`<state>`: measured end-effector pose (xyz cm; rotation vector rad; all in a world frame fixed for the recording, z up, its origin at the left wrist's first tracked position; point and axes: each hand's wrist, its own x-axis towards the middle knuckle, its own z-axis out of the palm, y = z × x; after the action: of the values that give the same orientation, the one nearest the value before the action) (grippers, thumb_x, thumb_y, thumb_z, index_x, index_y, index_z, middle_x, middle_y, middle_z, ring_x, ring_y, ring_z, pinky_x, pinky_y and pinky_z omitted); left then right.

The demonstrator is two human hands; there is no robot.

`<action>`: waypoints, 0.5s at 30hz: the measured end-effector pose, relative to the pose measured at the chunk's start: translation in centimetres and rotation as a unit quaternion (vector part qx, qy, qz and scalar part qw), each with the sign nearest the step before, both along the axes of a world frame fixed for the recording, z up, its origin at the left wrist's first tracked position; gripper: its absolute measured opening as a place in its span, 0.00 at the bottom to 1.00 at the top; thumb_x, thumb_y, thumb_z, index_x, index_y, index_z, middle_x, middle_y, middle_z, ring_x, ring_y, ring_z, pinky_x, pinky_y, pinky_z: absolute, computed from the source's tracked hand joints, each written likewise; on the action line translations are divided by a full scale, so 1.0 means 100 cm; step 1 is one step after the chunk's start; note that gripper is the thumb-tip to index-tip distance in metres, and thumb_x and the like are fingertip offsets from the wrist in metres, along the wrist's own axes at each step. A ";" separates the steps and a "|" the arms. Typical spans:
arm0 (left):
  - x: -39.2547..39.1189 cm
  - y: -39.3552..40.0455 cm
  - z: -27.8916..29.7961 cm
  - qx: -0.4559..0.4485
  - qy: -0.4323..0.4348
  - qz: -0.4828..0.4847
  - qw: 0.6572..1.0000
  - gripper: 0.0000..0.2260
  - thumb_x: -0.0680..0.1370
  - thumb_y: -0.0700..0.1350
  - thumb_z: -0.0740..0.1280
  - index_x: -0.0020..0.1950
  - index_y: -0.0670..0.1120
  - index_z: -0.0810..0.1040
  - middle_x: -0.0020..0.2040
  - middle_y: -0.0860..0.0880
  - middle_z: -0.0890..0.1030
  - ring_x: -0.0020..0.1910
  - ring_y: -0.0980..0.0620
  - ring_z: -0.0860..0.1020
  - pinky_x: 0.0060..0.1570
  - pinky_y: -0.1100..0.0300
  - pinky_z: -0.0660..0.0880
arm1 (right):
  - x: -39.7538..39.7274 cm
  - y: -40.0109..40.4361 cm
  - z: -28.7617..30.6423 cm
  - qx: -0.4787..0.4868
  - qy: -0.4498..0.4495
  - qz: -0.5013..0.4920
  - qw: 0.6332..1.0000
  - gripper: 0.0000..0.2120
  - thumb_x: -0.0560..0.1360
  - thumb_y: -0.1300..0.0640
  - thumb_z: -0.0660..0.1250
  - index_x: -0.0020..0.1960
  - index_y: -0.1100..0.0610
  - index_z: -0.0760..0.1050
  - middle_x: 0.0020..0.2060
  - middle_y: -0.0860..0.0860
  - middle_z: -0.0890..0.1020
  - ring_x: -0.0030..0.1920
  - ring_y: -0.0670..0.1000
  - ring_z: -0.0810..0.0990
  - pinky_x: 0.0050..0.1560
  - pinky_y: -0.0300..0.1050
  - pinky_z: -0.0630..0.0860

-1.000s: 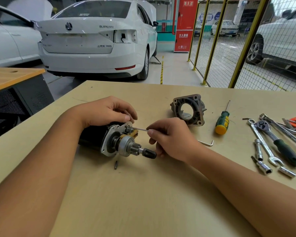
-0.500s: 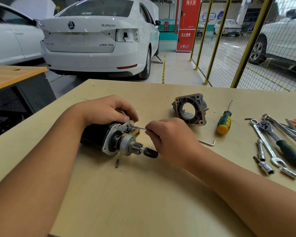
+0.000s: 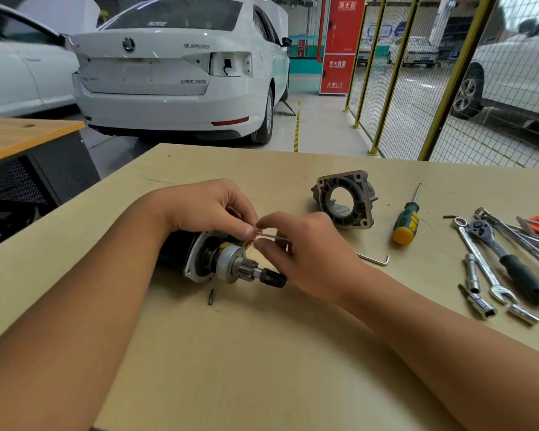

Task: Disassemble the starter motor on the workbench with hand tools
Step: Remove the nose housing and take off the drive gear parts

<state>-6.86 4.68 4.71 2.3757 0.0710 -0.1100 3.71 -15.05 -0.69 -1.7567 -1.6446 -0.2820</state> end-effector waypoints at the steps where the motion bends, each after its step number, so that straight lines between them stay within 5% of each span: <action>1: 0.000 0.001 0.000 -0.001 -0.004 0.000 1.000 0.04 0.78 0.44 0.74 0.46 0.49 0.89 0.50 0.41 0.86 0.53 0.39 0.83 0.59 0.43 0.79 | 0.003 -0.002 0.001 -0.022 0.018 0.008 1.000 0.14 0.78 0.48 0.70 0.60 0.54 0.81 0.34 0.48 0.83 0.33 0.47 0.79 0.37 0.47 0.77; 8: 0.000 0.001 -0.001 0.002 -0.005 0.018 1.000 0.08 0.79 0.42 0.74 0.44 0.54 0.89 0.52 0.47 0.87 0.55 0.47 0.84 0.60 0.51 0.80 | 0.027 -0.016 0.008 -0.114 0.046 0.054 0.991 0.15 0.79 0.51 0.70 0.62 0.57 0.80 0.30 0.38 0.73 0.31 0.39 0.75 0.34 0.29 0.63; 11: -0.001 0.001 0.000 0.003 -0.002 0.026 1.000 0.07 0.79 0.42 0.74 0.44 0.53 0.89 0.52 0.47 0.87 0.54 0.47 0.84 0.59 0.52 0.80 | 0.026 -0.013 0.006 -0.123 0.031 0.059 0.990 0.15 0.79 0.54 0.69 0.63 0.58 0.80 0.32 0.41 0.76 0.32 0.38 0.74 0.36 0.29 0.64; 15: -0.002 -0.002 0.001 0.002 0.004 0.036 0.999 0.07 0.78 0.40 0.75 0.43 0.51 0.89 0.52 0.50 0.87 0.54 0.50 0.84 0.58 0.55 0.79 | 0.030 -0.013 0.006 -0.128 -0.022 0.076 0.989 0.11 0.81 0.59 0.66 0.60 0.60 0.81 0.39 0.51 0.86 0.38 0.46 0.82 0.42 0.42 0.77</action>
<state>-7.04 4.53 4.78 2.3744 0.1616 -0.0840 6.71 -16.30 -0.12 -1.8079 -1.9051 -0.0397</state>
